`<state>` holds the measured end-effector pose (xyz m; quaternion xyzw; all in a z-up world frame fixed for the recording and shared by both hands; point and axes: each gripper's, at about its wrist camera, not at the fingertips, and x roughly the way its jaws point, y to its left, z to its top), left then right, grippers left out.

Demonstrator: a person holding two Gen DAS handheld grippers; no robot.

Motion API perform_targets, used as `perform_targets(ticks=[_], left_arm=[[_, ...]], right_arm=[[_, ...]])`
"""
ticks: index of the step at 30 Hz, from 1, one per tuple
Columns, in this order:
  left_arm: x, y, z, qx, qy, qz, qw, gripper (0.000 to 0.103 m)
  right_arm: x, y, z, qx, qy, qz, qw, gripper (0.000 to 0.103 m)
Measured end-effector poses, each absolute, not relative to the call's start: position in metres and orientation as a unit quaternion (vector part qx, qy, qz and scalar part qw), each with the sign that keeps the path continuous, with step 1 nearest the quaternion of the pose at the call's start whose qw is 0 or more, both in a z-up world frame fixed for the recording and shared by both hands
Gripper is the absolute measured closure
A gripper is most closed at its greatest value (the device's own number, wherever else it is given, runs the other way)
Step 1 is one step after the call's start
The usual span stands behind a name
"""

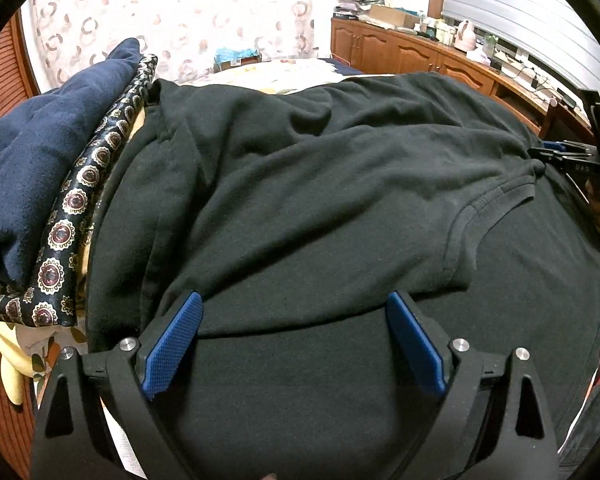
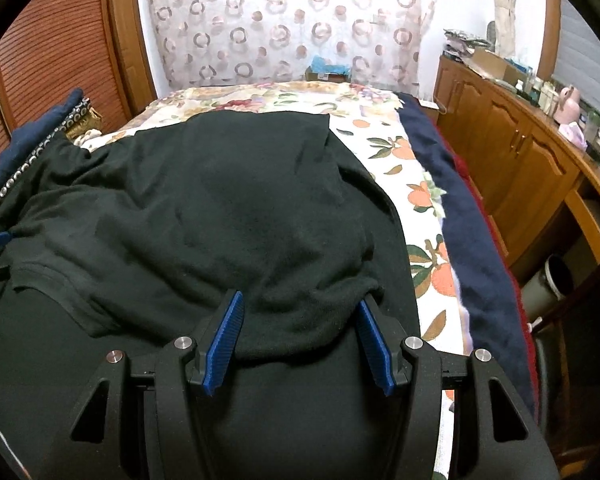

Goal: Fold small clothes

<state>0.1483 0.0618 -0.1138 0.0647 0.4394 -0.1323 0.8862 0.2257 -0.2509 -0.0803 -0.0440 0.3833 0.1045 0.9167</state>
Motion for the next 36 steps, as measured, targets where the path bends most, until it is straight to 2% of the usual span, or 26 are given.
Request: perform_targets(ticks=[7,14,17,19,23,35,36], left_arm=[[0.149,0.064,-0.113,0.065,0.437,-0.123,0.889,0.010],[0.129,0.090,-0.084,0.023,0.393,-0.114,0.912,0.026],[0.119,0.103,-0.074,0.015,0.377,-0.103,0.920,0.038],[0.116,0.110,-0.073,0.008,0.373,-0.098,0.923,0.060],[0.110,0.122,-0.072,-0.005,0.361,-0.077,0.929,0.069],[0.122,0.130,-0.089,0.020,0.375,-0.032,0.926,0.069],[0.123,0.130,-0.090,0.024,0.377,-0.032,0.925,0.071]], right_arm=[[0.223,-0.252,-0.081,-0.050,0.382,0.104,0.917,0.044],[0.223,-0.255,-0.080,-0.053,0.383,0.105,0.916,0.044],[0.223,-0.256,-0.080,-0.054,0.382,0.105,0.916,0.044],[0.223,-0.256,-0.080,-0.054,0.382,0.105,0.916,0.044],[0.223,-0.256,-0.080,-0.054,0.382,0.105,0.916,0.044],[0.223,-0.256,-0.081,-0.054,0.382,0.105,0.917,0.043],[0.223,-0.256,-0.081,-0.054,0.382,0.105,0.917,0.043]])
